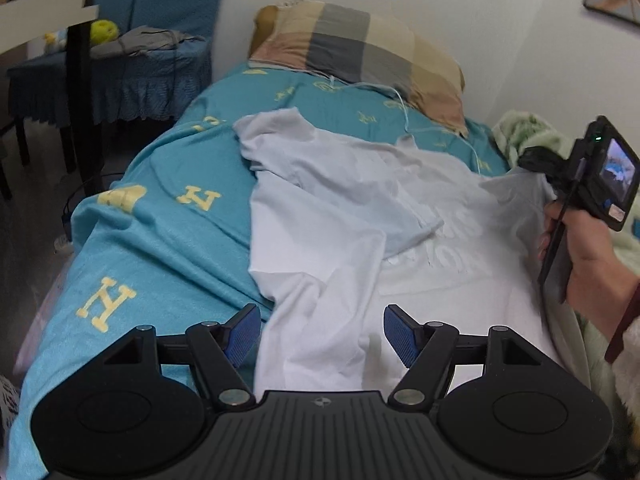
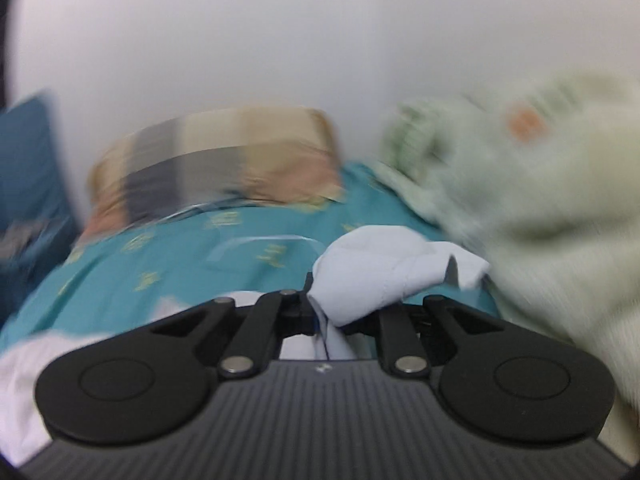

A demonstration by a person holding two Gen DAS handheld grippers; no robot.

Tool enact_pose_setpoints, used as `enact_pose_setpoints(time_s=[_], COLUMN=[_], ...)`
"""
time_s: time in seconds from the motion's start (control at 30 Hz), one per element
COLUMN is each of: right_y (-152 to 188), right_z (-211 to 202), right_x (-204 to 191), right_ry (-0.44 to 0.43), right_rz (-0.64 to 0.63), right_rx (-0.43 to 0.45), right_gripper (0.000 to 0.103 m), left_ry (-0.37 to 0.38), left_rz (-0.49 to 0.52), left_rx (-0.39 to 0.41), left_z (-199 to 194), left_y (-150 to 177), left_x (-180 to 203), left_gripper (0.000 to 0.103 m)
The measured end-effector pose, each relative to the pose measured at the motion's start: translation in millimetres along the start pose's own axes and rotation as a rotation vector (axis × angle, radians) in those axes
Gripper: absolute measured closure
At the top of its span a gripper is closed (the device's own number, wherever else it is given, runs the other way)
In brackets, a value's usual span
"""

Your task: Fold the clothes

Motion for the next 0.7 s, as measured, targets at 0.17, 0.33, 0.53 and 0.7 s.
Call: enact_pose_setpoints(time_s=[0.17,0.33,0.53,0.7], right_y=[41,93,90,79], right_z=[-8,-5,-30,-87], right_x=[-106,-151,-144,-116], right_ry=[-0.172,-0.281,-0.434,-0.54], right_rz=[-0.249,-0.33,-0.178,-0.026], right_rx=[-0.068,-0.216,-0.29,-0.346], right_gripper=[0.09,0.079,0.02,0.019], left_ry=[-0.002,-0.005,0.012,0.021], left_rz=[-0.05,-0.058,-0.063,-0.058], left_rx=[0.036,0.044,0.045,0.043], left_z=[-9,-10,-4,-2], left_y=[-3,-1,-2,-1], left_x=[-14,-20,-19,-16], left_gripper=[0.032,0.032,0.032,0.032])
Point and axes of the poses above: each gripper's, at about its wrist camera, not at the fingertips, and z roughly the way its jaws point, x to its right, y to its underside, the point moved 10 cm from there along z, roughly the way its jaws point, and after that the axes turned 1 degree about -x, right-handed, at the moved point
